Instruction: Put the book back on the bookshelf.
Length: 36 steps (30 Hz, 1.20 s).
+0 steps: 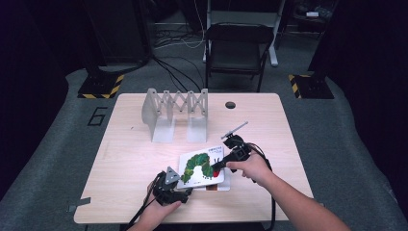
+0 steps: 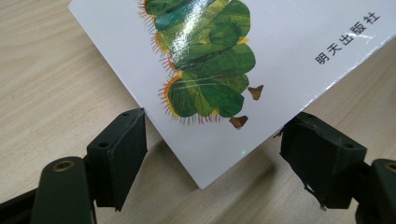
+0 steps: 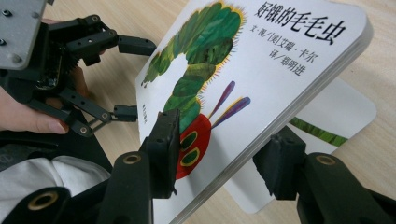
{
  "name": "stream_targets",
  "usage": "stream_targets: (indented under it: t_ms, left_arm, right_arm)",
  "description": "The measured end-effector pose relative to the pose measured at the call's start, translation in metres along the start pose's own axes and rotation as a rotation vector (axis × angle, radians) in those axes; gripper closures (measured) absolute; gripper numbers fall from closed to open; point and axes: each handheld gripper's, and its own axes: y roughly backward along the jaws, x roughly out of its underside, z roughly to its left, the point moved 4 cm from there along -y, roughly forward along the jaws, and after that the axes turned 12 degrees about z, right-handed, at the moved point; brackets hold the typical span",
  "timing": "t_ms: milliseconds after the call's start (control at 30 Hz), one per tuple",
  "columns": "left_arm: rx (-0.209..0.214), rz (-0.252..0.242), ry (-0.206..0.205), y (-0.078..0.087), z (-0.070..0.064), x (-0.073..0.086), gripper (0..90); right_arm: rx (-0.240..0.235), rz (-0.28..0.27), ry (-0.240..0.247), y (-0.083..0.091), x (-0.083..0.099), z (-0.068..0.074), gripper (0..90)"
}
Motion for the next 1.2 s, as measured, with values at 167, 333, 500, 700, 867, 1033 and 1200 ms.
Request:
stream_targets:
  t_ms: [167,333,500,700,867,1033,1200]
  left_arm:
    - [-0.001,0.011,-0.021,0.003,0.001,0.0,22.5]
    - [0.007,0.025,-0.035,0.005,0.0,0.0,22.5]
    - [0.032,0.026,-0.068,0.008,0.004,-0.001,22.9]
    - [0.046,0.03,-0.075,0.01,0.005,-0.002,23.3]
    - [0.069,0.037,-0.08,0.012,0.006,-0.002,23.1]
    - [0.099,0.022,-0.078,0.016,0.009,-0.005,24.0]
    - [0.113,0.022,-0.087,0.018,0.011,-0.009,26.2]
  right_arm:
    - [0.013,0.006,0.013,0.001,0.002,0.001,54.8]
    - [0.002,0.008,0.026,0.003,0.004,0.002,56.5]
    - [-0.001,0.012,0.033,0.002,0.005,0.001,57.5]
    - [-0.002,0.018,0.037,0.003,0.006,0.0,58.7]
    - [-0.006,0.018,0.053,0.003,0.006,0.0,59.7]
    - [-0.007,0.029,0.072,0.003,0.007,0.0,60.8]
    - [-0.011,0.038,0.083,0.004,0.007,-0.001,61.9]
